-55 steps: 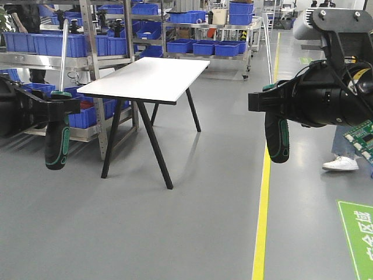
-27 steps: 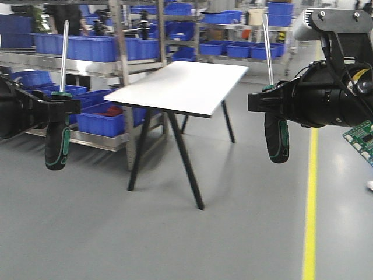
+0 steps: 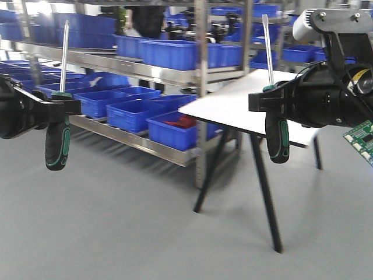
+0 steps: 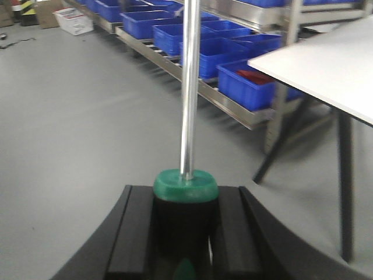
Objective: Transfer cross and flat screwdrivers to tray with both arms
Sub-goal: 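Hold both screwdrivers while driving to the conveyor with the grey tray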
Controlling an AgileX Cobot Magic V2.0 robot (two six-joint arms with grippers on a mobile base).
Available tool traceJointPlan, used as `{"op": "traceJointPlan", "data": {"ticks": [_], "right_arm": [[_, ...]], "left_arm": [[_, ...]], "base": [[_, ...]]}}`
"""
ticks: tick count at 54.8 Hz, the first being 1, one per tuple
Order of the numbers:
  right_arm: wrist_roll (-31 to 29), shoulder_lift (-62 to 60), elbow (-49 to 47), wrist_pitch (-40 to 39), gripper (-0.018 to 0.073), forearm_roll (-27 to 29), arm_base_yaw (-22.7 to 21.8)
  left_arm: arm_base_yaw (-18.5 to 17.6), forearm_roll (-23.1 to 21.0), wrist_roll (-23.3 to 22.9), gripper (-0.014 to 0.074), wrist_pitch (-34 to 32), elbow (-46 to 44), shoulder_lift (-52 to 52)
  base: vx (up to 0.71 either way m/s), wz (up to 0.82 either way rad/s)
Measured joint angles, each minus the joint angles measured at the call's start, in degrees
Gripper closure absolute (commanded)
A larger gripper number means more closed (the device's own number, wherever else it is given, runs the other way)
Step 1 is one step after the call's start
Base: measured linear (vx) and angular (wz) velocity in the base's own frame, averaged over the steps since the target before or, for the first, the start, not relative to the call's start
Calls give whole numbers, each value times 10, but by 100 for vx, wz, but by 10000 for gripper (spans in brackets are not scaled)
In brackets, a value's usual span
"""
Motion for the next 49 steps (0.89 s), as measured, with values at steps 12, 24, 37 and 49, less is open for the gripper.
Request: {"op": "traceJointPlan", "data": {"ticks": [12, 24, 37, 49], "right_arm": [[0, 0, 0, 0, 567, 0, 0], [1, 0, 0, 1, 567, 0, 0], [1, 0, 0, 4, 567, 0, 0], [1, 0, 0, 4, 567, 0, 0]], "left_arm": [[0, 0, 0, 593, 1, 0, 0], [0, 0, 0, 593, 0, 0, 0], [0, 0, 0, 593, 0, 0, 0], [0, 0, 0, 593, 0, 0, 0]], "base": [[59, 55], [60, 55], [60, 56], [61, 60]]}}
